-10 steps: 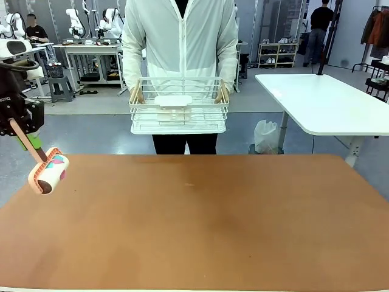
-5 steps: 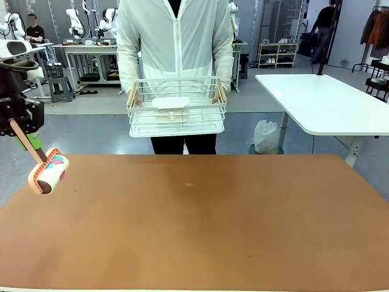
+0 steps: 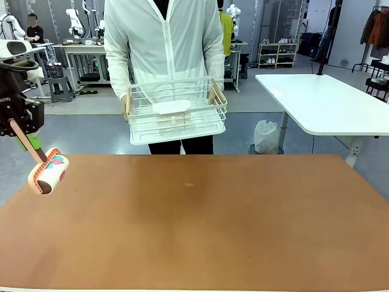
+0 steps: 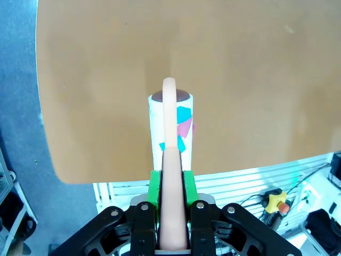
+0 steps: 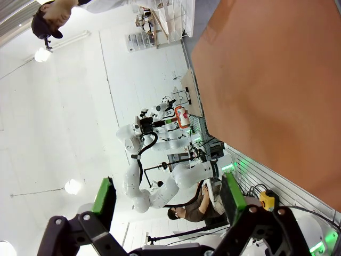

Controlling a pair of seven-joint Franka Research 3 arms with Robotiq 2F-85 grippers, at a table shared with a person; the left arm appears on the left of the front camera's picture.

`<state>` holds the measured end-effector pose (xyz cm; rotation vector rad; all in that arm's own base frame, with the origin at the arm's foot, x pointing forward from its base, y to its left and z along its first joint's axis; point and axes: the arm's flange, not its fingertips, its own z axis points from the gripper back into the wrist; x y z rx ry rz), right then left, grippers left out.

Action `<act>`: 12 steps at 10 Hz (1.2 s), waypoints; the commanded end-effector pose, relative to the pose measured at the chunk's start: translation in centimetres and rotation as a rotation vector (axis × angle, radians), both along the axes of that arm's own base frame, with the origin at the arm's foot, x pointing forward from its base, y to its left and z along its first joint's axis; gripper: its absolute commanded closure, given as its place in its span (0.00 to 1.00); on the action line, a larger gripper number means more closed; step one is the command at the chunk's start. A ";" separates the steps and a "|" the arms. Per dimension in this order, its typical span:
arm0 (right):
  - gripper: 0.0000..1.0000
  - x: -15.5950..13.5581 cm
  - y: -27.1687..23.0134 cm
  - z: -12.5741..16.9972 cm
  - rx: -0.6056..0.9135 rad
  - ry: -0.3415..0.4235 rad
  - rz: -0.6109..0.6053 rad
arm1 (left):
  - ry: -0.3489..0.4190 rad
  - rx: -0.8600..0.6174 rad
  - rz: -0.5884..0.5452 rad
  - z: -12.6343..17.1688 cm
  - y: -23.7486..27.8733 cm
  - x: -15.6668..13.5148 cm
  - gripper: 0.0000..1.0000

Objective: Clean the table.
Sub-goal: Place the Lint Roller down when the Dish drying rack is positioned in the middle of the table.

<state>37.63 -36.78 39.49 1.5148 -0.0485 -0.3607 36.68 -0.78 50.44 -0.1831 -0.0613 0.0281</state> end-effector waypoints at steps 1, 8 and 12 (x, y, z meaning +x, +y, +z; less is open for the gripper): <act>0.00 -0.2 0.2 0.2 -0.009 0.013 -0.002 | 0.014 0.012 0.009 0.4 0.0 0.0 0.79; 0.00 -0.2 0.2 0.2 -0.009 0.013 -0.002 | 0.014 0.012 0.009 0.4 0.0 0.0 0.79; 0.00 -0.2 0.2 0.2 -0.009 0.013 -0.002 | 0.014 0.012 0.009 0.4 0.0 0.0 0.79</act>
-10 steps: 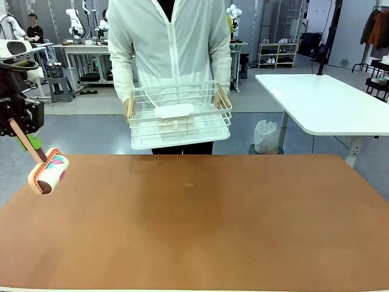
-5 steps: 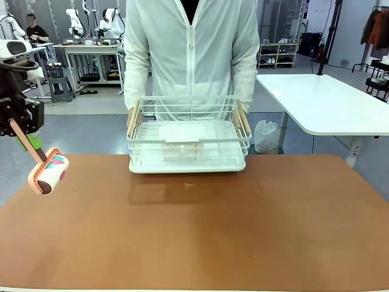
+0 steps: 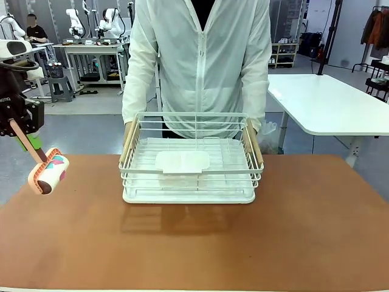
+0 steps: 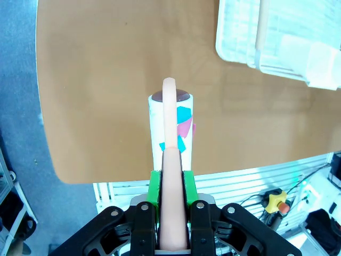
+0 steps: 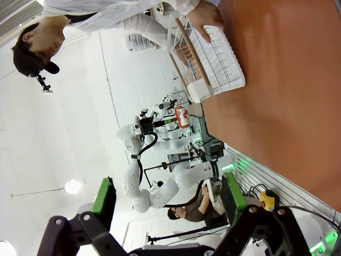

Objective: Clean the table.
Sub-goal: Place the Lint Roller down when the Dish drying rack is positioned in the middle of the table.

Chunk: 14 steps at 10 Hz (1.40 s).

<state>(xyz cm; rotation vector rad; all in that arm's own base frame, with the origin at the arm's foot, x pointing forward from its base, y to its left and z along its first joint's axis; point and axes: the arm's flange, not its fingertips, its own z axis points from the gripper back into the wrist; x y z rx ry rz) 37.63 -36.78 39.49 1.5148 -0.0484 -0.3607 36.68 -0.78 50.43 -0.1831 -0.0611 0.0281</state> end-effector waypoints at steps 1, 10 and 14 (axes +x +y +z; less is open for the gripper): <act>0.00 -0.2 0.2 0.2 -0.009 0.013 -0.002 | 0.014 0.012 0.009 0.4 0.0 0.0 0.79; 0.00 -0.2 0.2 0.2 -0.009 0.013 -0.002 | 0.036 -0.141 0.368 0.0 -0.7 2.5 0.79; 0.00 -0.2 0.2 0.2 -0.009 0.013 -0.002 | -0.100 -0.232 0.985 -1.0 -0.3 6.5 0.79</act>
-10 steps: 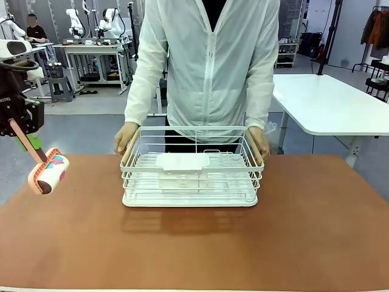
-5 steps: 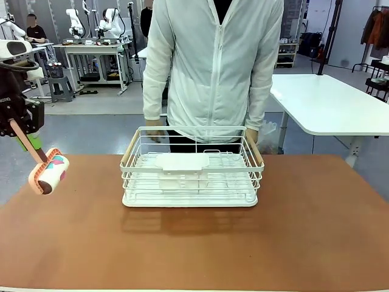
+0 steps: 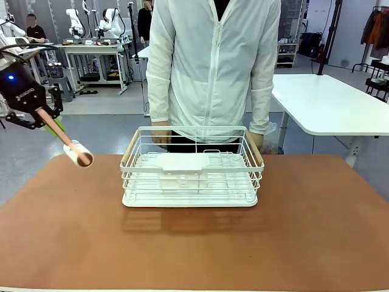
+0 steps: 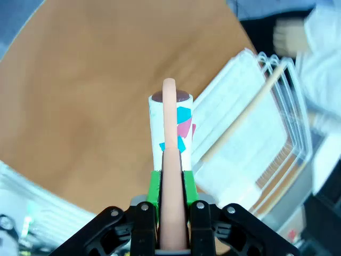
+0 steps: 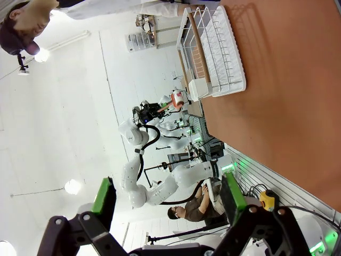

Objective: Clean the table.
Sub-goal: Place the Lint Roller down when the Dish drying rack is positioned in the middle of the table.

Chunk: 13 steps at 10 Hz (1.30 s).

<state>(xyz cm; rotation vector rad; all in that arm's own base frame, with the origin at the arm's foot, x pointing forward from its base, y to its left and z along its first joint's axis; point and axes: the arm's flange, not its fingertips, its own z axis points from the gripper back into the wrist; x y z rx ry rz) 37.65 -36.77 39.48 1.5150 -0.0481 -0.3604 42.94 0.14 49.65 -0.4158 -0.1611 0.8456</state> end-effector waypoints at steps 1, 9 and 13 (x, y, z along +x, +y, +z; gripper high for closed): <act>0.00 -0.2 0.2 0.3 -0.009 0.013 -0.002 | -0.004 0.078 0.254 -0.5 -1.1 0.8 0.79; 0.00 -0.2 0.2 0.3 -0.009 0.013 -0.002 | -0.042 -0.021 0.648 -9.2 0.8 6.1 0.79; 0.00 -0.2 0.2 0.3 -0.009 0.013 -0.002 | -0.028 -0.087 0.676 -12.7 1.9 7.7 0.79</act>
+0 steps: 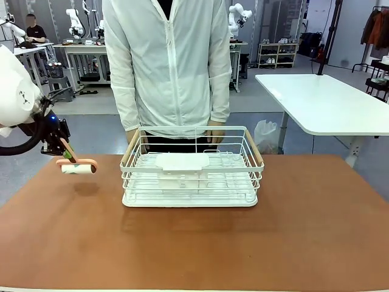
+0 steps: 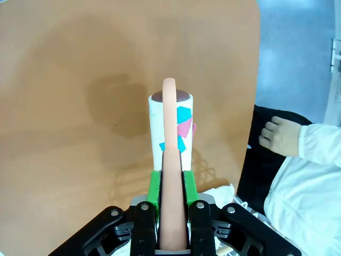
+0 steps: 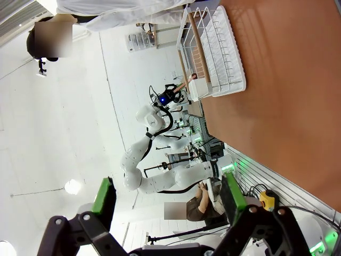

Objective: Clean the table.
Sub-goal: Place the Lint Roller down when the Dish drying rack is positioned in the middle of the table.

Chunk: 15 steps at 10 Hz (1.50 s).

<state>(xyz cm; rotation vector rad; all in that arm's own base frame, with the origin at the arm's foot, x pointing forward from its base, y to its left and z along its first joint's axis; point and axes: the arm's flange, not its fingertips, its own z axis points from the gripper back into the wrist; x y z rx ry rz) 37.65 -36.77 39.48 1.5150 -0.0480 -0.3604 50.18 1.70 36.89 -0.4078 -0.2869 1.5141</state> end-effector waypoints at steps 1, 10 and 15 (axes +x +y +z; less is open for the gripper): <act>0.00 -0.2 0.2 0.3 -0.009 0.013 -0.002 | -0.054 -0.036 0.011 -0.6 0.6 0.6 0.79; 0.00 -0.2 0.2 0.3 -0.009 0.013 -0.002 | 0.055 -0.005 -0.007 -3.3 0.5 -0.2 0.79; 0.00 -0.2 0.2 0.3 -0.009 0.013 -0.002 | 0.102 0.010 -0.011 -1.4 0.7 -1.7 0.00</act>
